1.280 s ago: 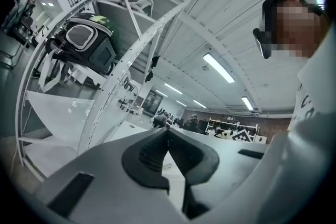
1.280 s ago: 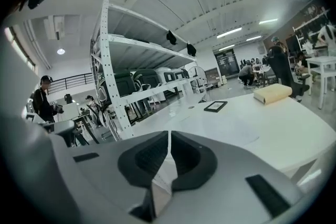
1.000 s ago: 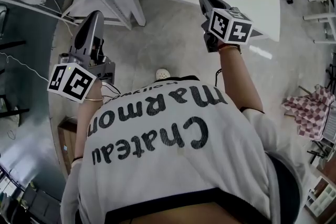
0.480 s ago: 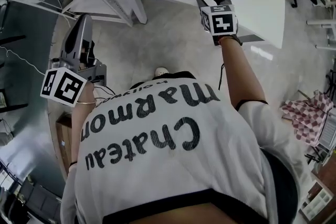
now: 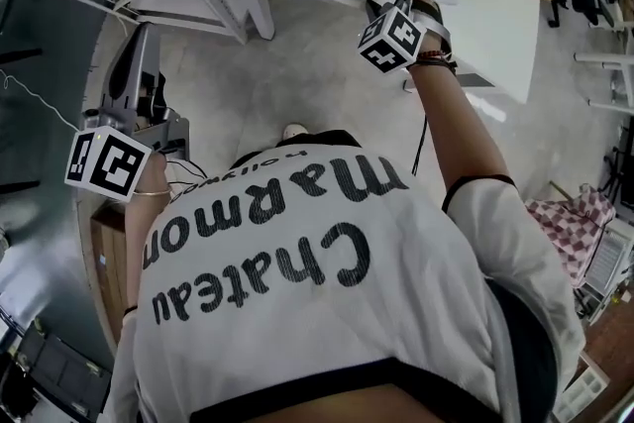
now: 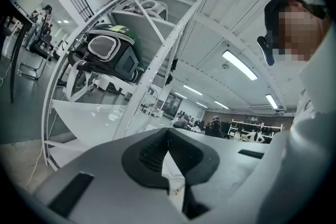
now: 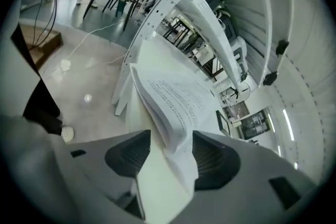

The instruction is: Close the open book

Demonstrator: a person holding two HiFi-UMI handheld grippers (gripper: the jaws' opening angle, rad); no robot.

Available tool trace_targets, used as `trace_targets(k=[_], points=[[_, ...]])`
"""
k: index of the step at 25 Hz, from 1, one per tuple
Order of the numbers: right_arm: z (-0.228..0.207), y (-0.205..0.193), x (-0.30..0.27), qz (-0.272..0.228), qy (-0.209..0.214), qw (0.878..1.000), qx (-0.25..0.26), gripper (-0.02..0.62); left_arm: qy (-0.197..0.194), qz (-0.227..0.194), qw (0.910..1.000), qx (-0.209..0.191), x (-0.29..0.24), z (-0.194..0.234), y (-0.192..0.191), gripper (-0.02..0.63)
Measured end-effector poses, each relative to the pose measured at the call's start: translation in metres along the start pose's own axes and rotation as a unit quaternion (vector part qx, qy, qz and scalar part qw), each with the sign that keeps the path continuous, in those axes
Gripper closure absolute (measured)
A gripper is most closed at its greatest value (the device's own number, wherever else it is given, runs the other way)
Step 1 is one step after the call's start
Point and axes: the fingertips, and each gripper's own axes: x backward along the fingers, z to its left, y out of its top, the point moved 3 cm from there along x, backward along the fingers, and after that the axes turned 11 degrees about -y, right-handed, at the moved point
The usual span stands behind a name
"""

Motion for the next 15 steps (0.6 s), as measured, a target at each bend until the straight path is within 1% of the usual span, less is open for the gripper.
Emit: trace_targets(k=[5, 11, 15], points=[[-0.002, 0.008, -0.008, -0.016, -0.022, 0.997, 0.071, 0.356, 0.011, -0.006, 0.9999, 0.002, 0.007, 0.002, -0.001, 0.583], [-0.001, 0.015, -0.014, -0.024, -0.023, 0.990, 0.134, 0.354, 0.016, -0.015, 0.9998, 0.003, 0.009, 0.004, 0.001, 0.583], [0.001, 0.018, -0.012, -0.034, -0.029, 0.987, 0.154, 0.353, 0.018, -0.017, 0.9997, 0.006, 0.009, 0.003, 0.000, 0.583]])
